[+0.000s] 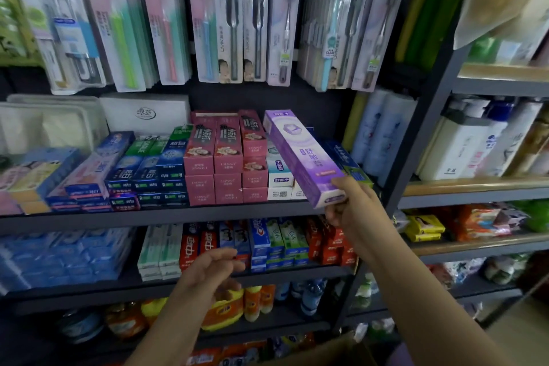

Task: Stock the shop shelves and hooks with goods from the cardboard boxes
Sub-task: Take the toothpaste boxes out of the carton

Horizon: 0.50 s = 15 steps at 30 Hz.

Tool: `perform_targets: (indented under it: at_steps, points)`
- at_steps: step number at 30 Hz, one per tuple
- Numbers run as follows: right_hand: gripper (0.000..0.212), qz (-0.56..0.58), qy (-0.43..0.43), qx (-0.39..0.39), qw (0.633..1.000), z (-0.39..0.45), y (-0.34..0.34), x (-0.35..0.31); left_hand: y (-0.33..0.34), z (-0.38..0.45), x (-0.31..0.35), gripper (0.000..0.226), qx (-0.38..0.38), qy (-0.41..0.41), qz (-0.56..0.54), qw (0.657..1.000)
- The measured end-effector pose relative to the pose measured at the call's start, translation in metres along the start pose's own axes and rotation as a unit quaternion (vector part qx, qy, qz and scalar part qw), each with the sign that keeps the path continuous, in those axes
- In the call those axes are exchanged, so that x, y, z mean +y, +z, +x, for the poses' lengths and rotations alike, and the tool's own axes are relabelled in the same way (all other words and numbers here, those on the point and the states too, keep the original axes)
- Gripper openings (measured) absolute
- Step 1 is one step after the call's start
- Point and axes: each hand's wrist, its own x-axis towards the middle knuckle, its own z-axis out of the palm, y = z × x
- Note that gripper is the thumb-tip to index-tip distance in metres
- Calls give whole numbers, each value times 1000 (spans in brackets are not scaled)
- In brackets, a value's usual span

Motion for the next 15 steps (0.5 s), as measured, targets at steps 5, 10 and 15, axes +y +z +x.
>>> perform_targets:
  at_steps: [5, 10, 15]
  points:
    - [14, -62, 18, 39, 997, 37, 6, 3, -7, 18, 47, 10, 58, 208, 221, 951]
    - [21, -48, 75, 39, 995, 85, 28, 18, 19, 74, 122, 45, 51, 380, 471, 794]
    - [35, 28, 86, 33, 995, 100, 39, 28, 30, 141, 157, 100, -28, 279, 636, 719]
